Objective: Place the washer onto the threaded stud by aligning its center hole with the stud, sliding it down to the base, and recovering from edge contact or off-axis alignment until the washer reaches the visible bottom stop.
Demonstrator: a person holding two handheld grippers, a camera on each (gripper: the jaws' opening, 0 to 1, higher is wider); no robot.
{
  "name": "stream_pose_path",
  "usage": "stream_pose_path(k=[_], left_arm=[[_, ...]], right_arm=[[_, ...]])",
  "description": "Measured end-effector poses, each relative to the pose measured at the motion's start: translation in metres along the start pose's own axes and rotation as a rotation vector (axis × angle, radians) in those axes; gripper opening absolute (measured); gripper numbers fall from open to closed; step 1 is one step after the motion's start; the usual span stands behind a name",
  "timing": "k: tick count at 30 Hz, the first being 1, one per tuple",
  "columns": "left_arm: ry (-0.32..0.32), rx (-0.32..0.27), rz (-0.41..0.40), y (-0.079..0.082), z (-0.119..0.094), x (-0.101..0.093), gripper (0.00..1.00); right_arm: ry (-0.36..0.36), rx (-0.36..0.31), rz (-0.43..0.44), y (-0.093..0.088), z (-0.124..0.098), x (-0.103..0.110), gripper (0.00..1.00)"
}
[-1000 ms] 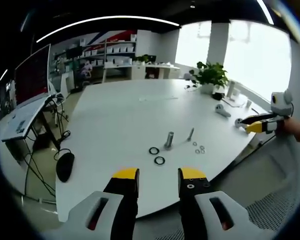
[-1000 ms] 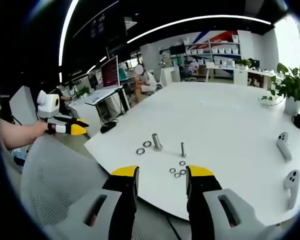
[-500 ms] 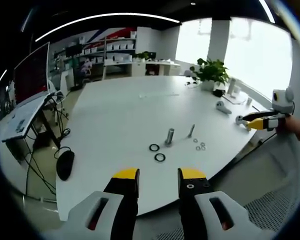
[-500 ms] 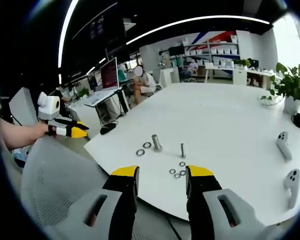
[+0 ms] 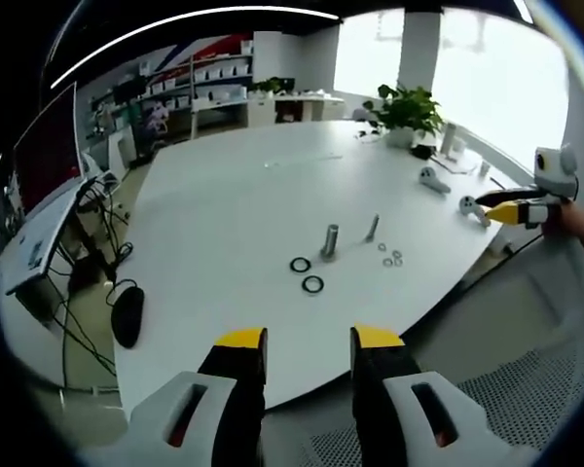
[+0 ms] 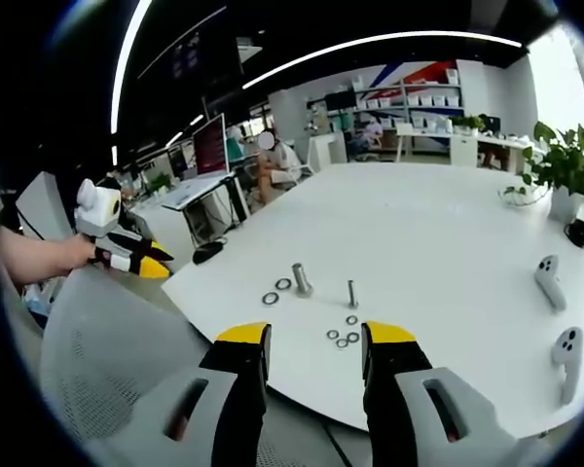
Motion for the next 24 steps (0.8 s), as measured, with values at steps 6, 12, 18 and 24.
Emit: stream_pose_path(k=[6, 12, 18, 24], left_arm=[[-0.007, 0.041, 0.036, 0.009, 0.007, 0.001, 0.33], [-0.02, 0.098, 0.041, 0.017, 0.023, 0.0, 0.32], [-0.047, 0.155, 0.044, 0.028, 0.053, -0.006, 0.31], [-0.079, 0.179, -0.024, 0.034, 0.086, -0.008, 0.31]], right_arm=[[-0.001, 0.002, 0.002, -0.001, 0.0, 0.0, 0.39], [-0.002, 0.001, 0.001, 0.0, 0.0, 0.0, 0.39], [-0.005, 0.001, 0.007, -0.001, 0.0, -0.001, 0.39], [-0.008, -0.003, 0.008, 0.0, -0.001, -0.002, 0.39]])
Point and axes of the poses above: the point that each gripper's makers call its tool centre point, and the gripper's own axes: z roughly forward along the fingers, x roughly to its left, y roughly out of its top, the point moved 2 cm from there along -z, roughly backward along the fingers, and after that the axes turned 11 degrees about x, right-handed, at the moved point
